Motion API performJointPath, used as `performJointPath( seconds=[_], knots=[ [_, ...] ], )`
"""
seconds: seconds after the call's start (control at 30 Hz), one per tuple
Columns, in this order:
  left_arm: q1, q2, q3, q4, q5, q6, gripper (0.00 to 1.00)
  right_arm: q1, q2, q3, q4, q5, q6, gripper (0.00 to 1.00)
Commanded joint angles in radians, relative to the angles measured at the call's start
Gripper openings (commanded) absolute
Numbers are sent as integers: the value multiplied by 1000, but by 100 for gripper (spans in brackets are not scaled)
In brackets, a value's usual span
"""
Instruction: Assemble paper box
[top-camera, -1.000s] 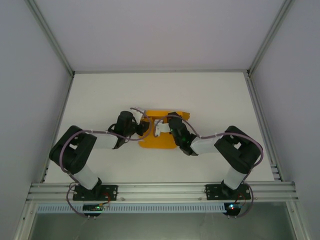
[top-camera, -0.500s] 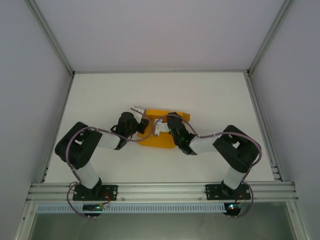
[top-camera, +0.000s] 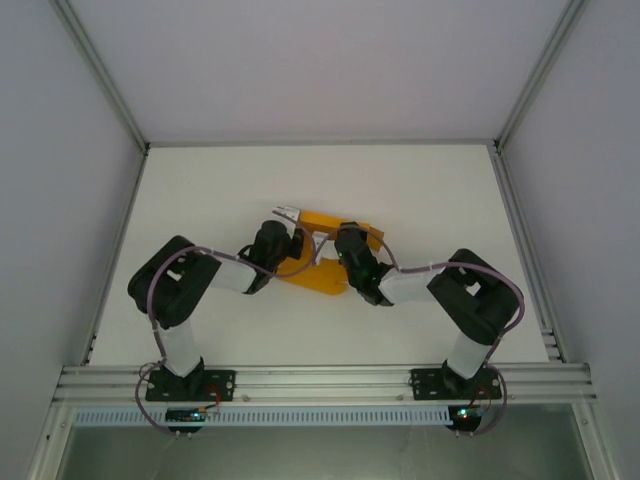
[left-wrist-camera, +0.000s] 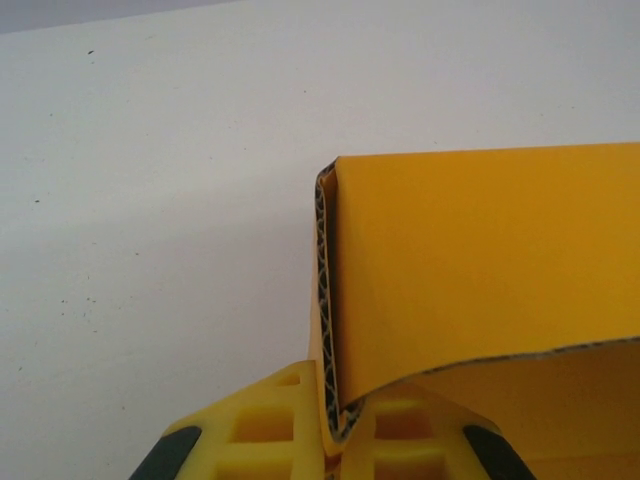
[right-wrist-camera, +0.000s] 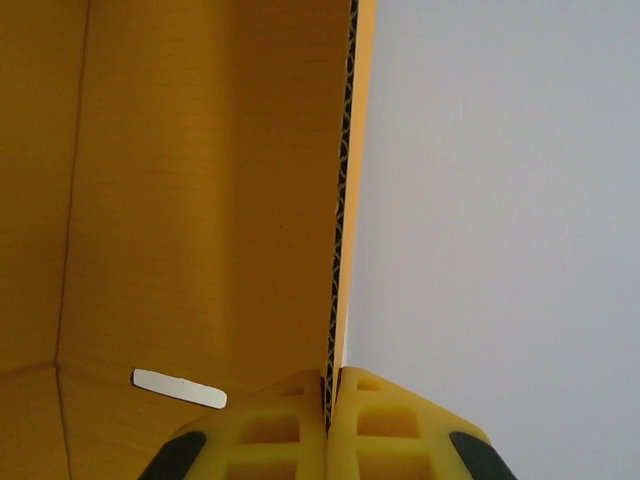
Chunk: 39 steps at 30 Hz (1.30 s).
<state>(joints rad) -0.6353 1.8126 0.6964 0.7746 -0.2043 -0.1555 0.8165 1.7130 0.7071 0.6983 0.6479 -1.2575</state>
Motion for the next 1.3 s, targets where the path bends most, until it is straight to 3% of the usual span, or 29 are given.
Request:
performJointPath(
  seconds=[0.0,0.17,0.23,0.37,0.47,0.5,0.57,0.63,0.7,0.8,0.97,1.1,1.2,1.27],
  knots=[
    [11,32,42,-36,-72,0,18,9,10,-9,-148,-90,43,0],
    [13,39,56,-24,-27,7,19,0,2,-5,-177,-108,57,0],
    [13,44,66,-20,-31,5,15,-2,2,-1,-186,-109,58,0],
    [13,70,98,-40,-84,8,0,-10,-5,2,-194,-128,79,0],
    [13,77,102,-42,-145,-2,0,-19,-35,16,-247,-152,151,0],
    [13,75,93,-31,-164,-8,0,-23,-51,22,-266,-159,188,4],
    [14,64,76,-14,-160,-2,0,-36,-86,30,-291,-169,269,23],
    [18,44,66,-28,-136,-15,0,-54,-133,22,-285,-179,376,53],
    [22,19,66,-63,-101,-30,0,-72,-201,1,-288,-209,486,75],
    [53,-28,68,-118,4,-76,0,-99,-329,-27,-342,-262,690,99],
    [120,-125,30,-119,243,-147,0,-220,-508,-1,-619,-552,1013,99],
    [144,-183,40,-185,372,-177,0,-292,-534,41,-731,-748,1122,92],
    [145,-210,49,-223,460,-185,0,-298,-526,70,-736,-800,1137,81],
    [145,-225,51,-246,497,-182,0,-300,-522,82,-720,-807,1160,68]
  ],
)
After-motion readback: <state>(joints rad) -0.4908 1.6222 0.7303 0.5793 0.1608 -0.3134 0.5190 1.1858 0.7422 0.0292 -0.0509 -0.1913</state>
